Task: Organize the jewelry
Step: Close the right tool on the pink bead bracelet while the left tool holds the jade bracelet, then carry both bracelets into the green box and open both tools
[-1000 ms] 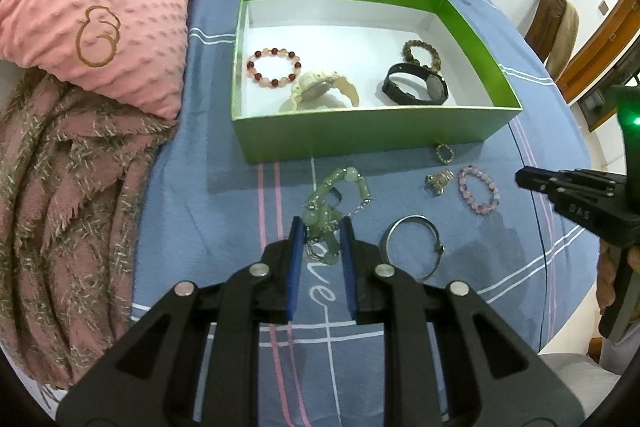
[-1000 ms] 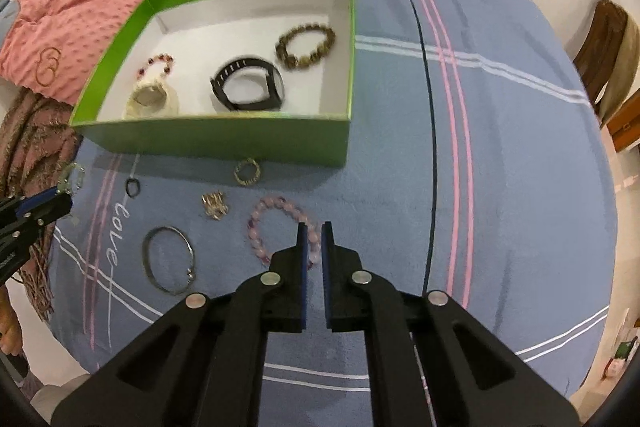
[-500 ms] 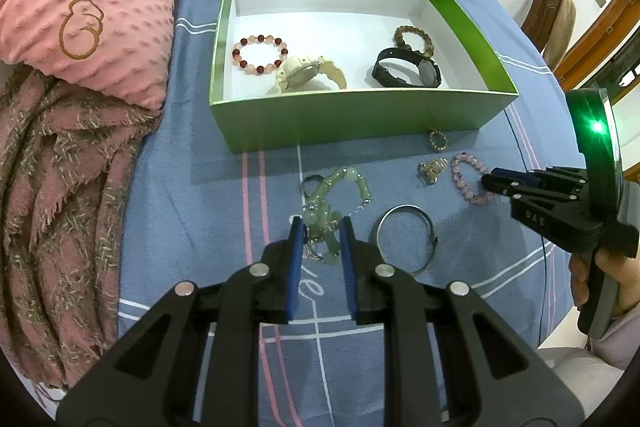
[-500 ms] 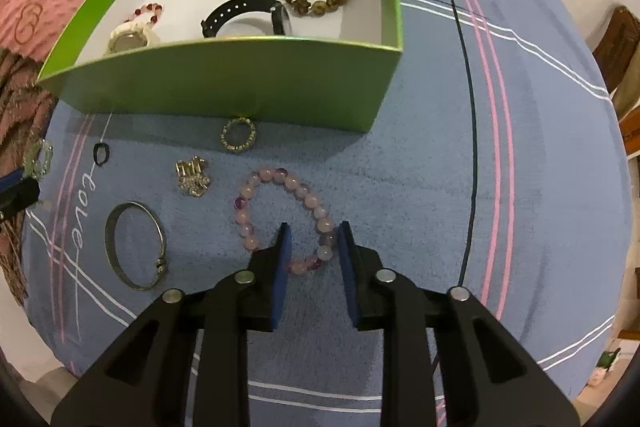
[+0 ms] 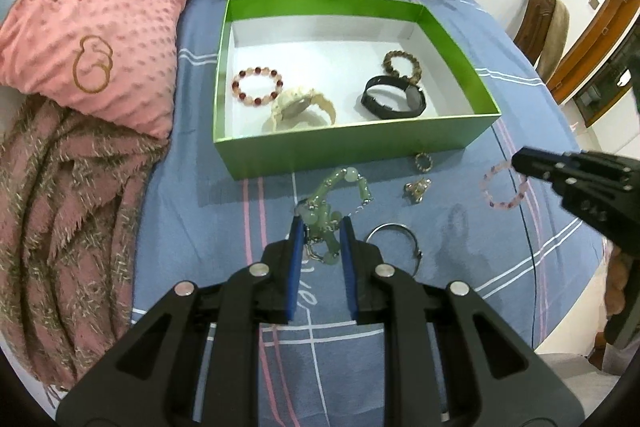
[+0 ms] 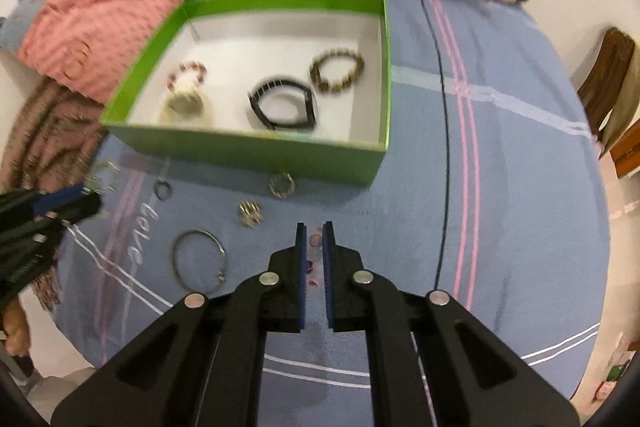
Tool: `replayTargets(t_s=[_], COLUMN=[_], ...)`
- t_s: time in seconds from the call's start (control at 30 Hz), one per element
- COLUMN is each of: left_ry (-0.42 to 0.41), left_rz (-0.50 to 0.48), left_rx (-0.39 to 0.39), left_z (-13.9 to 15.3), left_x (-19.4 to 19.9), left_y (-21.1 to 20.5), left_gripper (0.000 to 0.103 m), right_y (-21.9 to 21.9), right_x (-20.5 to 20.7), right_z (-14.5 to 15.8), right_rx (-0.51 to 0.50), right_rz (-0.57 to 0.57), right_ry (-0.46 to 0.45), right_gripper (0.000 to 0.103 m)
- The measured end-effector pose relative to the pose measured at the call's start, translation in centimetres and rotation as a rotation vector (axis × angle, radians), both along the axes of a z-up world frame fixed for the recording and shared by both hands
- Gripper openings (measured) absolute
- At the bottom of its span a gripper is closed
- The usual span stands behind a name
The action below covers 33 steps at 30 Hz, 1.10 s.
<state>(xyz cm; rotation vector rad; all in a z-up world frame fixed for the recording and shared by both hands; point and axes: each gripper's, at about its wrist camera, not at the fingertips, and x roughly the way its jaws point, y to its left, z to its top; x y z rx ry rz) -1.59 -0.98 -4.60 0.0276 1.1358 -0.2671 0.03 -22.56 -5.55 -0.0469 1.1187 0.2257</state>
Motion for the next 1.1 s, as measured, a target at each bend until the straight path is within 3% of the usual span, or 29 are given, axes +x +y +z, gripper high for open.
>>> replayTargets(t_s=[0.3, 0.67, 1.1], left_ry=[-0.044, -0.151, -0.158], left_rz=[-0.002, -0.002, 0.009], left_rx=[0.002, 0.012, 0.037], left_z=[2.1, 6.7, 7.3], left_x=[0.0, -0.4, -0.2], left_y=[-0.4, -0.9, -1.3], left_gripper=[0.018, 0.018, 0.018], right_y=[0.9, 1.3, 1.4], right_x=[-0.5, -1.6, -1.2], right_z=[3.4, 7.3, 5.6], right_rx=[0.003, 0.005, -0.004], right_rz=[0.037, 0.053, 0.041], right_ry=[-0.077, -0.158, -0.113], right_gripper=[0.007, 0.007, 0.007])
